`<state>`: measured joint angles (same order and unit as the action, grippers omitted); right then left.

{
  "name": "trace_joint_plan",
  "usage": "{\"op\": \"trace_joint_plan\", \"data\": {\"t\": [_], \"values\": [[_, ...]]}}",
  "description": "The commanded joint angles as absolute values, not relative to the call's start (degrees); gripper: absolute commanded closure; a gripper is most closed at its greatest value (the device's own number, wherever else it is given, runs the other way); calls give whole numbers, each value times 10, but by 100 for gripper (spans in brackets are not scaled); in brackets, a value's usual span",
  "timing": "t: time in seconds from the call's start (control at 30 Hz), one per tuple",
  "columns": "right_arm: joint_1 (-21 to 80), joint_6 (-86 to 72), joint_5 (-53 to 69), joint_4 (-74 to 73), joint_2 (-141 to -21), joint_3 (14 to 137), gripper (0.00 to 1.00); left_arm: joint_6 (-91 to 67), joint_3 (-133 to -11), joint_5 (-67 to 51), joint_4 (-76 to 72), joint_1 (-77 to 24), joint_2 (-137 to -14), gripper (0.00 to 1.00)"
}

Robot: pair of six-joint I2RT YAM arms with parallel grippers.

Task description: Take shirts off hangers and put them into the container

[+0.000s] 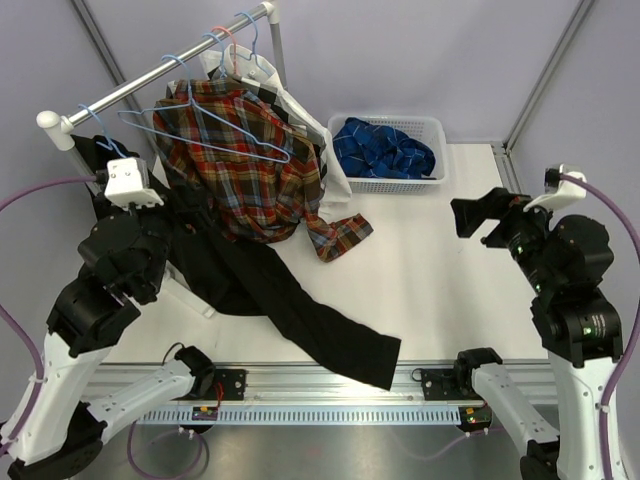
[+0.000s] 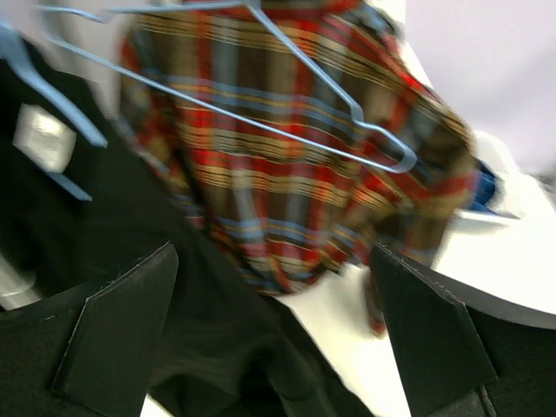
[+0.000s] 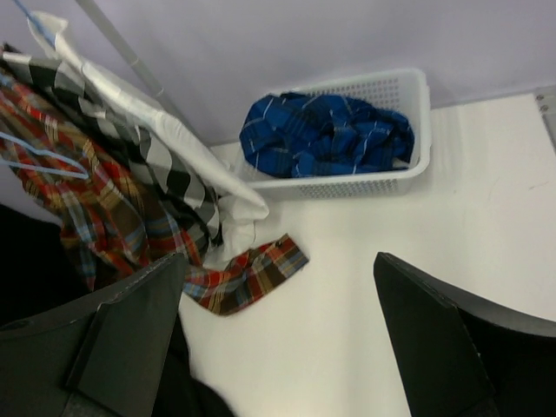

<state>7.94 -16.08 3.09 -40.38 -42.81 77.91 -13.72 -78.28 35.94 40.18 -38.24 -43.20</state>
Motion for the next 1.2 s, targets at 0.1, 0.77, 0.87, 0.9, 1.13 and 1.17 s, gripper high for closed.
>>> {"op": "trace_joint_plan", "data": {"t": [0.1, 0.77, 0.87, 0.9, 1.13, 1.17], "values": [[84, -186, 115, -406, -357, 723, 1, -106, -844, 518, 383, -363, -513, 1], [84, -178, 158, -446, -274, 673, 1, -175, -949, 354, 426, -105, -661, 8], [85, -177, 157, -446, -266, 664, 0, -171, -956, 353, 426, -91, -681, 15], [85, -177, 160, -449, -265, 664, 1, -171, -959, 352, 425, -91, -687, 18], [84, -166, 157, -459, -263, 664, 1, -177, -980, 331, 426, -91, -686, 69], [84, -165, 157, -459, -263, 664, 1, -174, -983, 325, 427, -90, -681, 75]]}}
